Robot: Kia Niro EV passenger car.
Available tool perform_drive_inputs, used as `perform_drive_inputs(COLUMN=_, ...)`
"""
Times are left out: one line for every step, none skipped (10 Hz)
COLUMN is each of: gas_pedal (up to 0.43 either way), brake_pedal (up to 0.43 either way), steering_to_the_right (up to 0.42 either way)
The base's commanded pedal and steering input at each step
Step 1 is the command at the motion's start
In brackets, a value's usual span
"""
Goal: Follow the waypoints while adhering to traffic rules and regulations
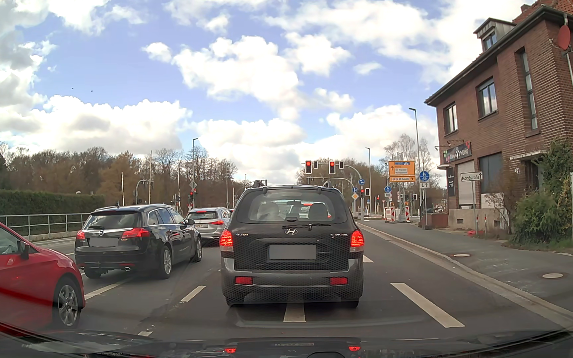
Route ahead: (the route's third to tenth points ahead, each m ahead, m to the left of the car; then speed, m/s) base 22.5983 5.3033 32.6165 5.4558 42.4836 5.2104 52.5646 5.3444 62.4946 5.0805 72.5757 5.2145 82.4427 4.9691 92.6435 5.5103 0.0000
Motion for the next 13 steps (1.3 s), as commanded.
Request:
perform_drive_inputs(gas_pedal=0.000, brake_pedal=0.226, steering_to_the_right=-0.002)
perform_drive_inputs(gas_pedal=0.000, brake_pedal=0.232, steering_to_the_right=-0.002)
perform_drive_inputs(gas_pedal=0.000, brake_pedal=0.232, steering_to_the_right=-0.002)
perform_drive_inputs(gas_pedal=0.000, brake_pedal=0.232, steering_to_the_right=-0.002)
perform_drive_inputs(gas_pedal=0.000, brake_pedal=0.232, steering_to_the_right=-0.002)
perform_drive_inputs(gas_pedal=0.000, brake_pedal=0.232, steering_to_the_right=-0.002)
perform_drive_inputs(gas_pedal=0.000, brake_pedal=0.232, steering_to_the_right=-0.002)
perform_drive_inputs(gas_pedal=0.000, brake_pedal=0.232, steering_to_the_right=-0.002)
perform_drive_inputs(gas_pedal=0.000, brake_pedal=0.232, steering_to_the_right=-0.002)
perform_drive_inputs(gas_pedal=0.000, brake_pedal=0.232, steering_to_the_right=-0.002)
perform_drive_inputs(gas_pedal=0.000, brake_pedal=0.232, steering_to_the_right=-0.002)
perform_drive_inputs(gas_pedal=0.000, brake_pedal=0.232, steering_to_the_right=-0.002)
perform_drive_inputs(gas_pedal=0.000, brake_pedal=0.232, steering_to_the_right=-0.002)
